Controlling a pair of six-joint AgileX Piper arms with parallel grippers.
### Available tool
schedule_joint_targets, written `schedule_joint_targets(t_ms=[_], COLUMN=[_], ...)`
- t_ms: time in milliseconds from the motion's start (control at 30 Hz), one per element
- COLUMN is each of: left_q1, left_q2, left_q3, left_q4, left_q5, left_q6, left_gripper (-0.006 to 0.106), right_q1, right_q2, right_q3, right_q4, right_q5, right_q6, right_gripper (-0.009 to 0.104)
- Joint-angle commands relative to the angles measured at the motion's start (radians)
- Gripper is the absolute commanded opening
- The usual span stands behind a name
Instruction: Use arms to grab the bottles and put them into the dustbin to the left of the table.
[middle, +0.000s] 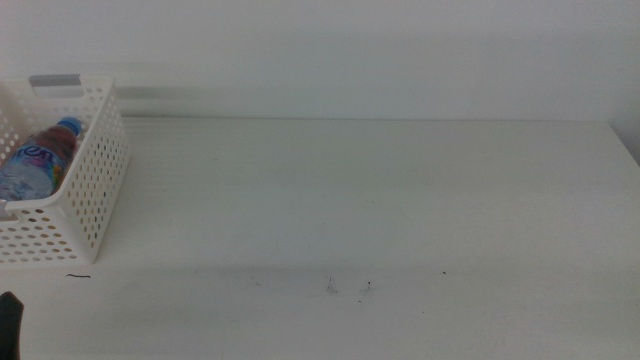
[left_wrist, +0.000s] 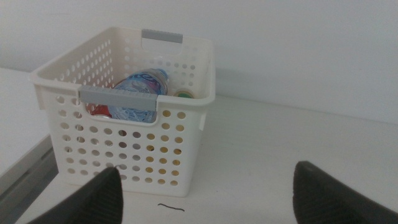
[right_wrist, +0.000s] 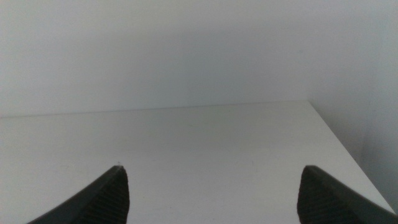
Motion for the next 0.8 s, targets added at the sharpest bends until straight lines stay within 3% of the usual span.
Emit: schedule_joint_targets(t_ms=[0,400,767], left_q1=[-0.003,-0.054,-0.062], left_q2=[-0.004,-0.004,-0.004], left_q3=[0.0,0.0,0.0], left_q4=[0.004,0.131,0.152], left_q5=[-0.014,-0.022,-0.022], left_q6=[-0.002,-0.002,-0.002], left_gripper=[0.094,0.094,0.094], right_q1=[-0.005,-0.005,-0.005], right_q2=[-0.005,-0.005,-0.005], right_q3=[0.004,0.004,0.004], right_q4=[-0.011,-0.011,-0.011], right_q5=[-0.01,-0.01,-0.01], right_q6=[-0.002,-0.002,-0.002], right_gripper=[0.082,0.082,0.082])
